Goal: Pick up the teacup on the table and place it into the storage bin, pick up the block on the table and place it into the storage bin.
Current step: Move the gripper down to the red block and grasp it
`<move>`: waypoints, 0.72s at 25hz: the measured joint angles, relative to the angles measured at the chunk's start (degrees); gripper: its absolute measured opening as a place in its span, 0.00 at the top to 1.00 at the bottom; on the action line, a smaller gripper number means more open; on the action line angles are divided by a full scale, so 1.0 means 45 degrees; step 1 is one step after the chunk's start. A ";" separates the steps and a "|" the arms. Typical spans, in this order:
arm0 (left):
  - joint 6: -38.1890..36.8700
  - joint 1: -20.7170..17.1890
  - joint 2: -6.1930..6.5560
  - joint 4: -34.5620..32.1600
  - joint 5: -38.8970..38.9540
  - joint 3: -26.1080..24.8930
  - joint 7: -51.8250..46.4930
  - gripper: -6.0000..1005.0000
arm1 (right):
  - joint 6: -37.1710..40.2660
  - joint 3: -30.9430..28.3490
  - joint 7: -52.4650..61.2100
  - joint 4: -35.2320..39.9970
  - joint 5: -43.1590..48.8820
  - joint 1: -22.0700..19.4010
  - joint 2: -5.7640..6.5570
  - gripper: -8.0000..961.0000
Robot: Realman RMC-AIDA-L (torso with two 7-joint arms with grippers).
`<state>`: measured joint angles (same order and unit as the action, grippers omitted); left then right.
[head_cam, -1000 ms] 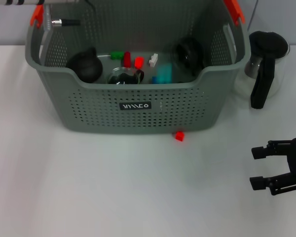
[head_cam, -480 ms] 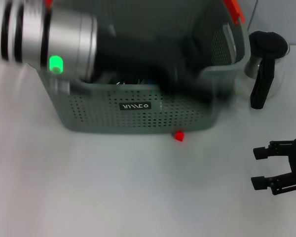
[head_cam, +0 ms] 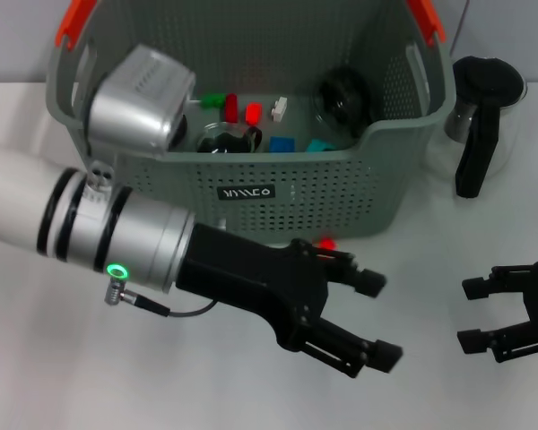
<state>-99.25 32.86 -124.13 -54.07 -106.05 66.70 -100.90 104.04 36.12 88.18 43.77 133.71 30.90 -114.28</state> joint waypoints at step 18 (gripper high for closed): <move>0.6063 0.0174 -0.0087 0.2376 -0.0563 0.2175 0.3723 0.07 | 0.0114 -0.1680 0.0755 -0.0146 0.0073 -0.0611 0.0670 0.02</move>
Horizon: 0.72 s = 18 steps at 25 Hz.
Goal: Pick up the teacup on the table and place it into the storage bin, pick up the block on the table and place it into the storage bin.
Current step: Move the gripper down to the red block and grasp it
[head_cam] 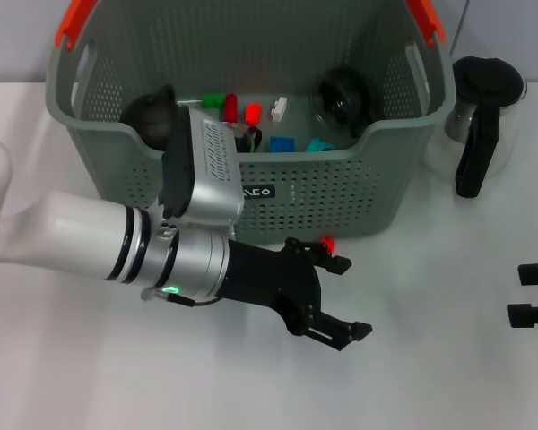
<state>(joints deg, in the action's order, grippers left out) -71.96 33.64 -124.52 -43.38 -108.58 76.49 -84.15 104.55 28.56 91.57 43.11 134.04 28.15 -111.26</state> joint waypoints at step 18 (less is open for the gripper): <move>0.3018 0.0762 -0.0064 0.1466 0.0674 0.1311 0.2339 0.07 | -0.0038 -0.0408 0.1005 -0.0011 -0.0042 -0.0176 -0.0033 0.02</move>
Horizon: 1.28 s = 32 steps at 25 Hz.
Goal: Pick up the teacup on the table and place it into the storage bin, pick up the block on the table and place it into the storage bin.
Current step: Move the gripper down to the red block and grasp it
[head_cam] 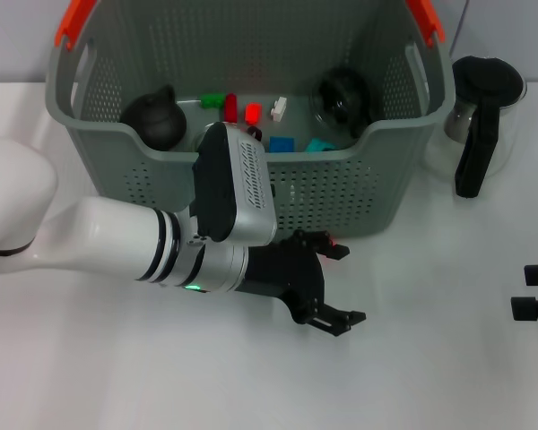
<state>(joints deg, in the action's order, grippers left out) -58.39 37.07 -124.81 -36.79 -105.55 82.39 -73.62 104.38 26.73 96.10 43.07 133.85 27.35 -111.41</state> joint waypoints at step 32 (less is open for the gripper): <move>0.2484 0.0046 0.0000 0.0683 0.1762 0.1640 -0.0068 0.07 | -0.0461 0.0002 -0.0121 -0.0020 -0.0022 0.0133 -0.0044 0.02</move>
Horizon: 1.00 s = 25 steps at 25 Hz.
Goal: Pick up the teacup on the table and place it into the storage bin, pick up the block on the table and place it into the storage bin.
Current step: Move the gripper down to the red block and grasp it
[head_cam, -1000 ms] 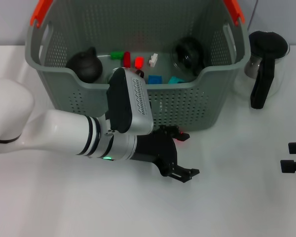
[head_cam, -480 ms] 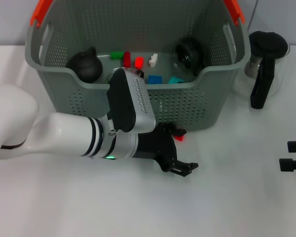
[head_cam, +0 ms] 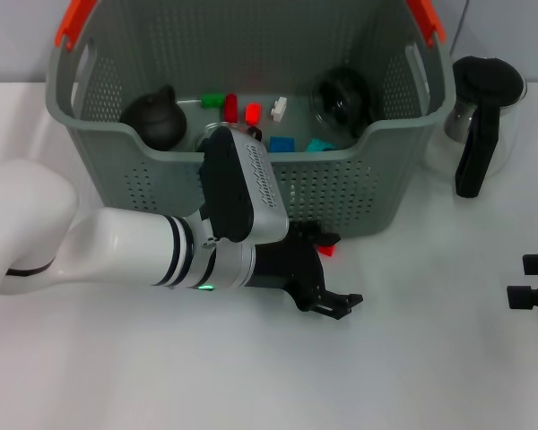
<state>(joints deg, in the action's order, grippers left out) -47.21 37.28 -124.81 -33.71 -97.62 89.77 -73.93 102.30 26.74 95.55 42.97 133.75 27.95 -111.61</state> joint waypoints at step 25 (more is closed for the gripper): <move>0.0332 -0.0054 0.0001 0.0075 0.0110 0.0327 0.0084 0.07 | -0.0086 0.0018 -0.0023 0.0000 -0.0012 0.0020 -0.0022 0.02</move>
<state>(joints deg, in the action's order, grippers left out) -45.71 37.03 -124.80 -33.37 -97.12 91.24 -73.55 101.92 26.82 95.44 42.98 133.70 28.04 -111.71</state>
